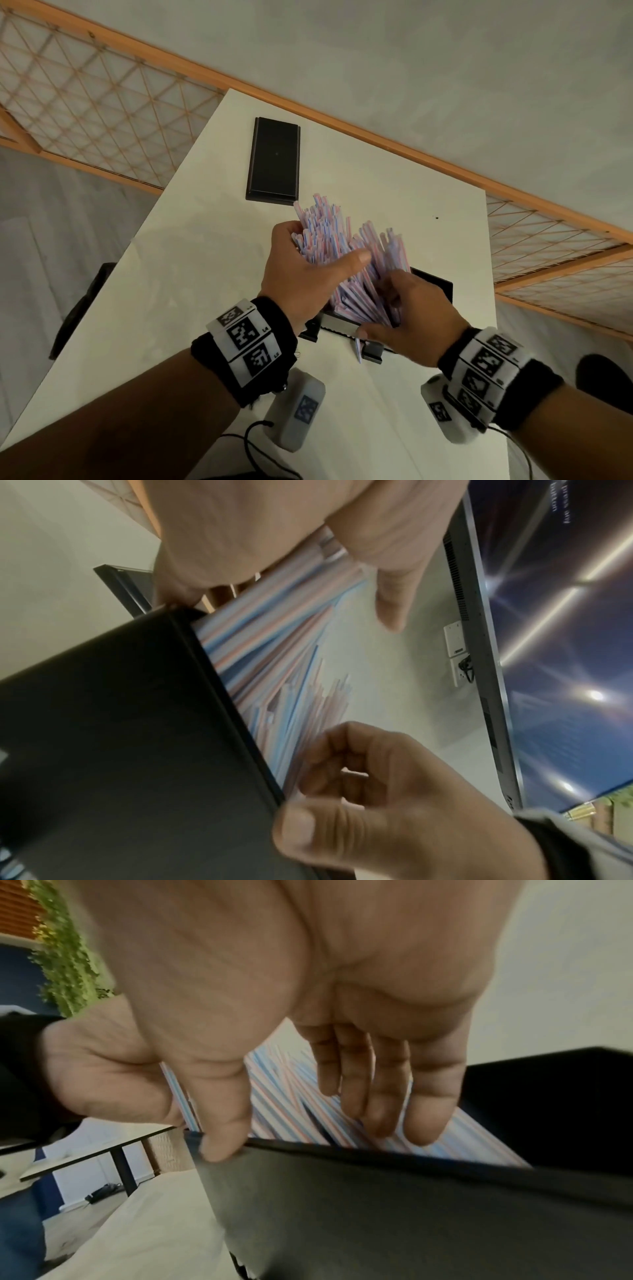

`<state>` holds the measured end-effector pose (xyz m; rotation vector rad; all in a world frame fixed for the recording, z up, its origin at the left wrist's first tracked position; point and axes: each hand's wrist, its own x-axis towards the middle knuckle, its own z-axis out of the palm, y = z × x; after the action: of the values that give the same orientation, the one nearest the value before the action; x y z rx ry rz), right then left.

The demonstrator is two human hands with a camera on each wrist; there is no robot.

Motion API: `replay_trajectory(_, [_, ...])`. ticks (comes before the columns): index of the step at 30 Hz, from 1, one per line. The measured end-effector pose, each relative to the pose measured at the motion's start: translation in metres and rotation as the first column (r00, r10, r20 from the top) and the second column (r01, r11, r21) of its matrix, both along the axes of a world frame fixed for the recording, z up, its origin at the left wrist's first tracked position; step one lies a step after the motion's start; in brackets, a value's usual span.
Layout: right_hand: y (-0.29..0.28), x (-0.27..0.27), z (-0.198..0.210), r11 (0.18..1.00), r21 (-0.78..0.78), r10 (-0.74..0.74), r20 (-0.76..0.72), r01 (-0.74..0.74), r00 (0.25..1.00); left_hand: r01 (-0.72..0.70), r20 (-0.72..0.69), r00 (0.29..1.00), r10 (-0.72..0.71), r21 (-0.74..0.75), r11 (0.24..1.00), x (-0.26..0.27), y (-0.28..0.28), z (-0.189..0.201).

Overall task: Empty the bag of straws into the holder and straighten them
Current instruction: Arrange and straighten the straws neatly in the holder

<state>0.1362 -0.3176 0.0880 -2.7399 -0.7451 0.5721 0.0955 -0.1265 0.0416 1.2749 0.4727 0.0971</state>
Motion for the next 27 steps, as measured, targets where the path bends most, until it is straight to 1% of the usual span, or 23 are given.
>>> replay_trajectory(2, [-0.009, -0.006, -0.005, 1.0, -0.007, -0.009, -0.007, 0.009, 1.0, -0.026, -0.019, 0.999, 0.026, -0.009, 1.0, -0.002, -0.001, 0.007])
replay_trajectory(5, [-0.012, -0.013, -0.016, 0.996, -0.084, 0.004, -0.175, -0.019, 0.985, -0.039, -0.022, 0.999, 0.039, -0.012, 0.999, -0.005, -0.003, 0.016])
replay_trajectory(7, [-0.009, -0.014, -0.023, 0.99, -0.134, 0.019, -0.23, -0.051, 0.973, -0.043, -0.02, 0.999, 0.043, -0.01, 0.999, -0.006, -0.004, 0.02])
replay_trajectory(10, [-0.004, -0.01, -0.027, 0.982, -0.175, 0.041, -0.197, -0.076, 0.98, -0.07, -0.03, 0.997, 0.069, -0.017, 0.997, -0.008, -0.003, 0.023])
replay_trajectory(11, [-0.002, -0.009, -0.027, 0.978, -0.196, 0.025, -0.206, -0.066, 0.978, -0.077, -0.033, 0.997, 0.076, -0.032, 0.996, -0.008, -0.003, 0.023])
replay_trajectory(15, [0.006, 0.001, -0.032, 0.967, -0.254, -0.05, -0.298, -0.029, 0.953, -0.097, -0.034, 0.995, 0.094, -0.102, 0.99, -0.009, -0.004, 0.023])
replay_trajectory(19, [0.018, 0.008, -0.038, 0.943, -0.332, -0.09, -0.339, -0.03, 0.937, -0.093, -0.03, 0.995, 0.091, -0.09, 0.992, -0.01, -0.004, 0.021])
replay_trajectory(23, [0.028, 0.012, -0.038, 0.936, -0.346, -0.097, -0.422, -0.061, 0.901, -0.092, -0.052, 0.995, 0.087, -0.095, 0.991, -0.009, -0.004, 0.019])
replay_trajectory(27, [0.035, 0.015, -0.035, 0.928, -0.358, -0.084, -0.465, -0.101, 0.881, -0.076, -0.041, 0.997, 0.072, -0.092, 0.993, -0.009, -0.004, 0.021])
